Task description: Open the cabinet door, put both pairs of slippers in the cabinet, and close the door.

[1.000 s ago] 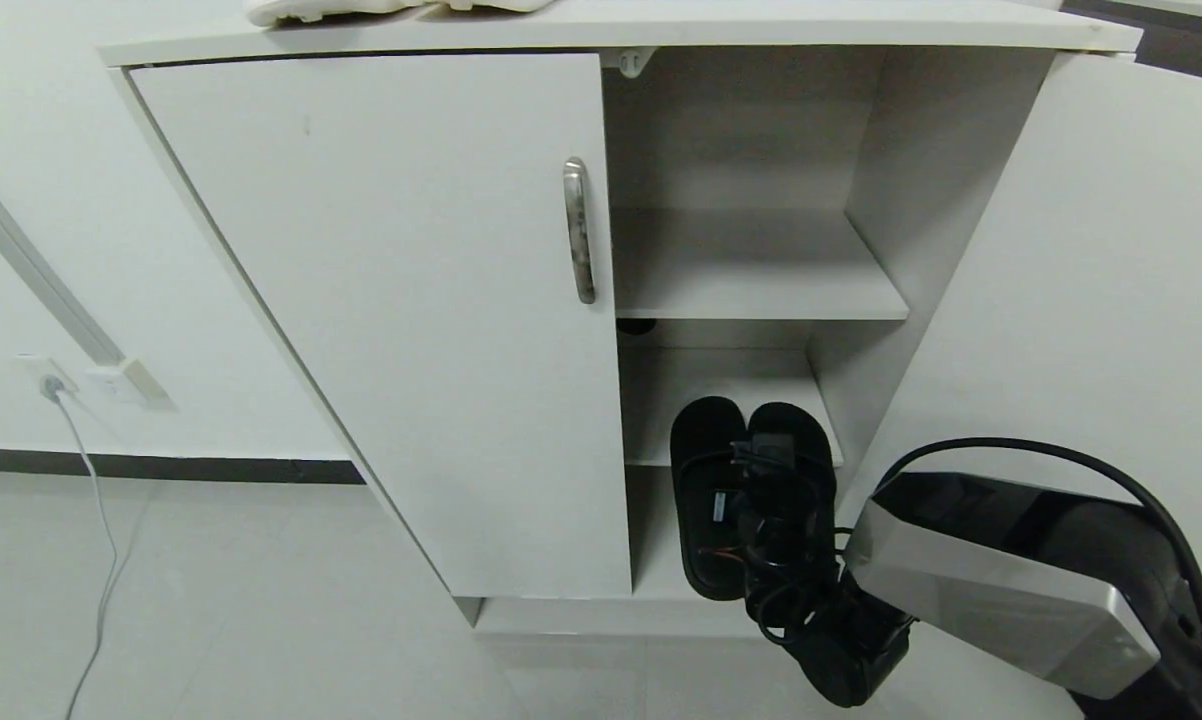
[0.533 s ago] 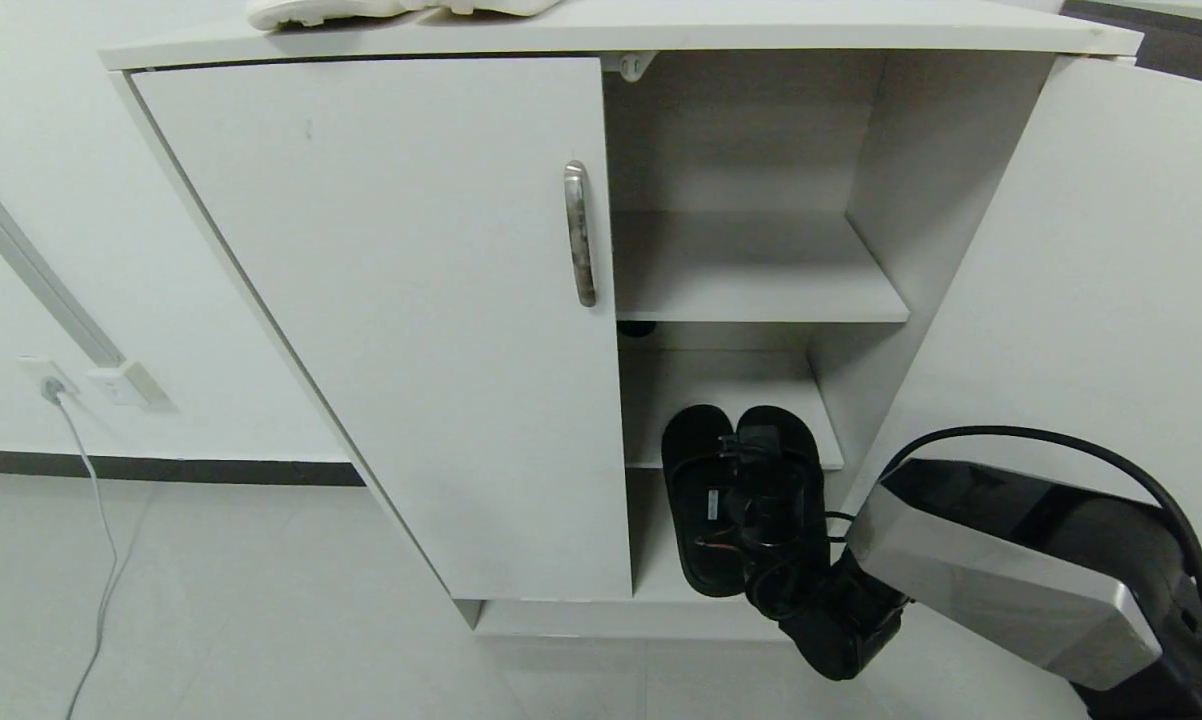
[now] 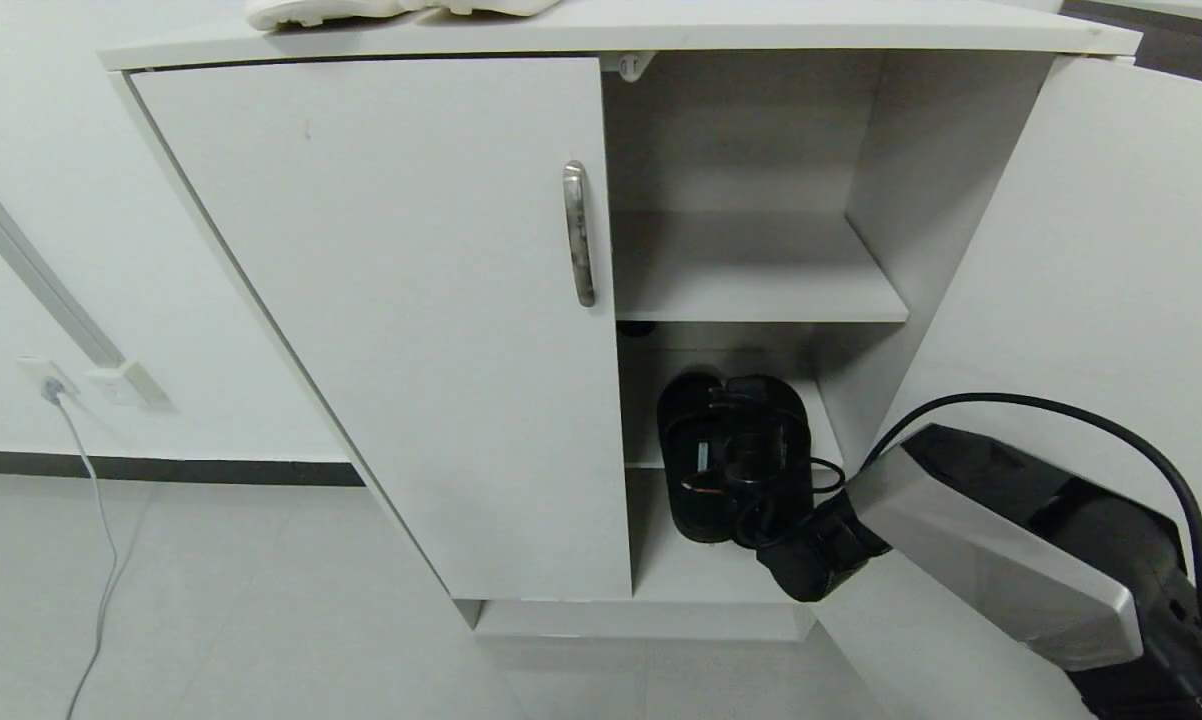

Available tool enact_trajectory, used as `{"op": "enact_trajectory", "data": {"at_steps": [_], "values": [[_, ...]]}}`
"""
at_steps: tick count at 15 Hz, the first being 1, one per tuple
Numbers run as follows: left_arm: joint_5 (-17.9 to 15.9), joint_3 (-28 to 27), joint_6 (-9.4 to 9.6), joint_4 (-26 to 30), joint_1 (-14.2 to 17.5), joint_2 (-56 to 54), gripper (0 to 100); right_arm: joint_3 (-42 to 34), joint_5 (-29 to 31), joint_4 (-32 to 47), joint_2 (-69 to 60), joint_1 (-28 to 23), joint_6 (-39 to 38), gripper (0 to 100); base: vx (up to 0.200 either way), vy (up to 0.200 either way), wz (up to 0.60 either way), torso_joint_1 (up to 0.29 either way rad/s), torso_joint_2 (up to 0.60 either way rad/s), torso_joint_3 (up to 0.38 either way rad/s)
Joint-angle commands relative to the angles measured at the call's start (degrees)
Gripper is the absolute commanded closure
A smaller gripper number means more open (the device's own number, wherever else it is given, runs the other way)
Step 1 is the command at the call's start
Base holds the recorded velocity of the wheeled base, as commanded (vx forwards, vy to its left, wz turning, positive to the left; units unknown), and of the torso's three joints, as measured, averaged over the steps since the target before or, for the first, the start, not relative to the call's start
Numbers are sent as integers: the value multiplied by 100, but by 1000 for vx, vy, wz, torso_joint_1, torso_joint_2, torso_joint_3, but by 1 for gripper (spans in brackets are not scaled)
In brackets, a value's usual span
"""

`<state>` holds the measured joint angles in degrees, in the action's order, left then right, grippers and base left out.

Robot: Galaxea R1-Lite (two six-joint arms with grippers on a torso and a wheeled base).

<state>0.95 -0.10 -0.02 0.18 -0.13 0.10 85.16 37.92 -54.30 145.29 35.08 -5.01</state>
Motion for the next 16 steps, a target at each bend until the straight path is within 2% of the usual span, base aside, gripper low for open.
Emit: {"op": "enact_trajectory", "data": {"at_steps": [1, 9, 16], "values": [[2, 1, 2, -1, 5, -1, 100, 528, -13, 253, 193, -90, -9, 100, 0, 0, 0, 0, 0, 0], [2, 1, -6, -1, -4, 8, 100, 2751, -57, 1686, 870, -406, 0, 100, 0, 0, 0, 0, 0, 0], [2, 1, -6, 8, -4, -1, 100, 2909, -66, 1809, 958, -459, 35, 100, 0, 0, 0, 0, 0, 0]]}}
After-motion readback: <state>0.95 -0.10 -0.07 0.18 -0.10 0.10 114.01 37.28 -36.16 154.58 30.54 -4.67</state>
